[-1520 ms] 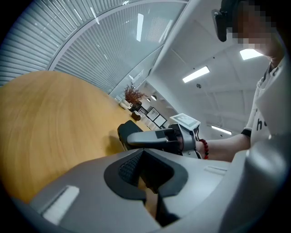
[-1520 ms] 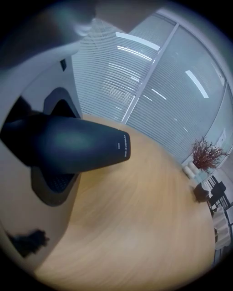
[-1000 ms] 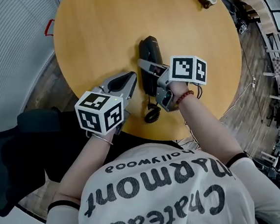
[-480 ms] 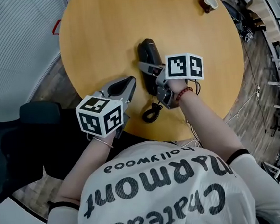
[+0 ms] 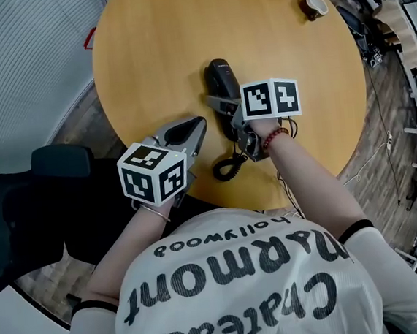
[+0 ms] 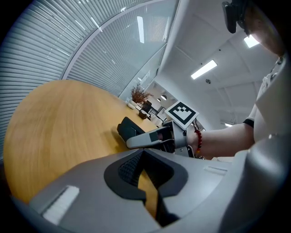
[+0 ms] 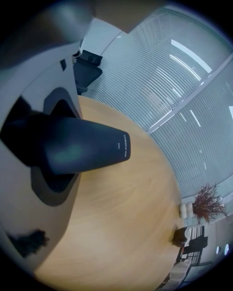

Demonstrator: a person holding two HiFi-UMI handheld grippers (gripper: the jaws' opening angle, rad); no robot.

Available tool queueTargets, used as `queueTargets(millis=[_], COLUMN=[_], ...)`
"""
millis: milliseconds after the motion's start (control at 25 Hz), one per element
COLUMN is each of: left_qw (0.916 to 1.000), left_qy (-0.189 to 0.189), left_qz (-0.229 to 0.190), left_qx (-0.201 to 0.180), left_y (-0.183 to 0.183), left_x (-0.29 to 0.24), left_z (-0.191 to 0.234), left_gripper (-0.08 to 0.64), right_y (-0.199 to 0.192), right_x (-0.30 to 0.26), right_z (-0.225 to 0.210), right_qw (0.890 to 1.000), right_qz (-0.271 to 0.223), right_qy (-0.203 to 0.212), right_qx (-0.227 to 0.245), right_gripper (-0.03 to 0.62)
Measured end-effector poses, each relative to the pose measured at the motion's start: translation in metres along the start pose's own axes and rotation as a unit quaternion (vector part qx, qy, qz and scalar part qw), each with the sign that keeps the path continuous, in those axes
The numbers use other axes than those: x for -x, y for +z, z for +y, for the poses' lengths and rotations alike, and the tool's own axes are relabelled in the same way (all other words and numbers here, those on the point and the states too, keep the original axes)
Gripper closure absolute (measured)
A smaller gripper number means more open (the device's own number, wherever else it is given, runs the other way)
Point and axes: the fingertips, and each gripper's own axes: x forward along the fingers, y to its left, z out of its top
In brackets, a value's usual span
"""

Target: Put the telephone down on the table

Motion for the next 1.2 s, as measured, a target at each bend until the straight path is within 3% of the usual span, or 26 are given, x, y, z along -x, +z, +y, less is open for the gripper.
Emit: queueTargets(millis=[720,1000,1200], left_qw=[0.9999,0.9999,0.9999], left_qy=[0.002,0.004,0.005], left_qz=[0.010,0.010,0.009], left_qx=[0.000,0.002,0.002], left_y=[-0.005,-0.004,-0.001], left_x=[-0.007,-0.013,-0.015], left_z=[-0.006,-0.007,-0.008], left_gripper=[0.558,0.558,0.558], right_y=[-0.006,-0.013,-0.013], right_x=[-0.002,-0.004,-0.004], right_z=[0.002,0.003,0.002], right_qw=[0.994,0.976,0.975], right_qz=[0.044,0.076,0.086], right_qy=[-0.024,-0.053,-0.047], right_qx=[0.098,0.196,0.200], right_gripper=[0.314,0.314,0.314])
